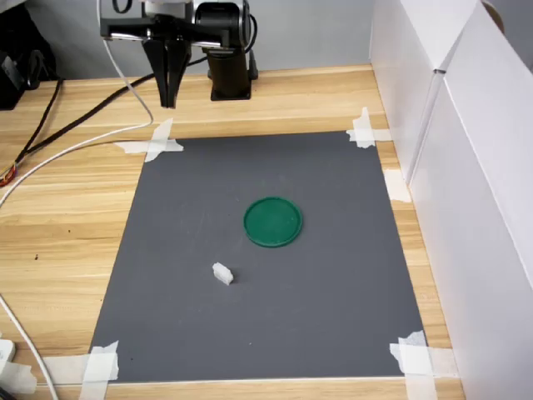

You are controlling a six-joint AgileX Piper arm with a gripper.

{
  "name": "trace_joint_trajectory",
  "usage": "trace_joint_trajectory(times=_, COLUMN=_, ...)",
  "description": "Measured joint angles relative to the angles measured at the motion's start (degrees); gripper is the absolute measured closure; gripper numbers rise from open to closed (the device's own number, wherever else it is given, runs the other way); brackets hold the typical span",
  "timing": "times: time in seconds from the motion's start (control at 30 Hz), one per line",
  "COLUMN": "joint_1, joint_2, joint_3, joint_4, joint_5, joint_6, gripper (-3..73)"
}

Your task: Grasp a white terminal and put it in the green lid.

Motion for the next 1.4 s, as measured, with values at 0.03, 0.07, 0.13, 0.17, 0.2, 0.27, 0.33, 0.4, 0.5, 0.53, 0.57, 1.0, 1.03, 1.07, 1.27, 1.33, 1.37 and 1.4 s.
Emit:
trace_joint_trajectory(times=0.03, joint_1=0.00, joint_2=1.59, joint_3=-1.87, joint_4=0.00, joint_5=1.18, joint_6=0.00, gripper=71.2)
trace_joint_trajectory(times=0.07, joint_1=0.00, joint_2=3.16, joint_3=-3.72, joint_4=0.00, joint_5=2.32, joint_6=0.00, gripper=71.2)
trace_joint_trajectory(times=0.13, joint_1=0.00, joint_2=5.98, joint_3=-6.90, joint_4=-0.20, joint_5=4.30, joint_6=0.00, gripper=71.2)
trace_joint_trajectory(times=0.17, joint_1=0.00, joint_2=7.57, joint_3=-8.56, joint_4=-0.38, joint_5=5.42, joint_6=-0.24, gripper=71.2)
trace_joint_trajectory(times=0.2, joint_1=0.00, joint_2=9.10, joint_3=-10.16, joint_4=-0.56, joint_5=6.50, joint_6=-0.71, gripper=71.2)
trace_joint_trajectory(times=0.27, joint_1=0.00, joint_2=12.11, joint_3=-13.18, joint_4=-0.63, joint_5=8.77, joint_6=-2.46, gripper=71.2)
trace_joint_trajectory(times=0.33, joint_1=0.00, joint_2=14.89, joint_3=-15.73, joint_4=-0.69, joint_5=10.74, joint_6=-4.83, gripper=71.2)
trace_joint_trajectory(times=0.4, joint_1=0.00, joint_2=17.45, joint_3=-18.43, joint_4=-0.74, joint_5=12.82, joint_6=-7.41, gripper=71.2)
trace_joint_trajectory(times=0.5, joint_1=0.00, joint_2=20.73, joint_3=-22.17, joint_4=-0.74, joint_5=15.50, joint_6=-10.68, gripper=71.2)
trace_joint_trajectory(times=0.53, joint_1=0.00, joint_2=21.89, joint_3=-23.32, joint_4=-0.74, joint_5=16.34, joint_6=-11.57, gripper=71.2)
trace_joint_trajectory(times=0.57, joint_1=0.00, joint_2=22.79, joint_3=-24.20, joint_4=-0.74, joint_5=17.03, joint_6=-12.13, gripper=71.2)
trace_joint_trajectory(times=1.0, joint_1=0.00, joint_2=31.58, joint_3=-37.12, joint_4=2.36, joint_5=27.27, joint_6=-23.79, gripper=71.2)
trace_joint_trajectory(times=1.03, joint_1=0.00, joint_2=31.94, joint_3=-38.01, joint_4=3.06, joint_5=27.64, joint_6=-24.91, gripper=71.2)
trace_joint_trajectory(times=1.07, joint_1=0.00, joint_2=32.39, joint_3=-38.92, joint_4=3.86, joint_5=28.02, joint_6=-25.87, gripper=71.2)
trace_joint_trajectory(times=1.27, joint_1=0.00, joint_2=36.66, joint_3=-44.11, joint_4=7.11, joint_5=33.54, joint_6=-27.26, gripper=71.2)
trace_joint_trajectory(times=1.33, joint_1=0.00, joint_2=38.53, joint_3=-45.24, joint_4=7.54, joint_5=35.73, joint_6=-27.44, gripper=71.2)
trace_joint_trajectory(times=1.37, joint_1=0.00, joint_2=39.43, joint_3=-45.59, joint_4=7.67, joint_5=36.43, joint_6=-27.81, gripper=71.2)
trace_joint_trajectory(times=1.4, joint_1=0.00, joint_2=40.27, joint_3=-45.73, joint_4=7.67, joint_5=37.00, joint_6=-28.22, gripper=70.9)
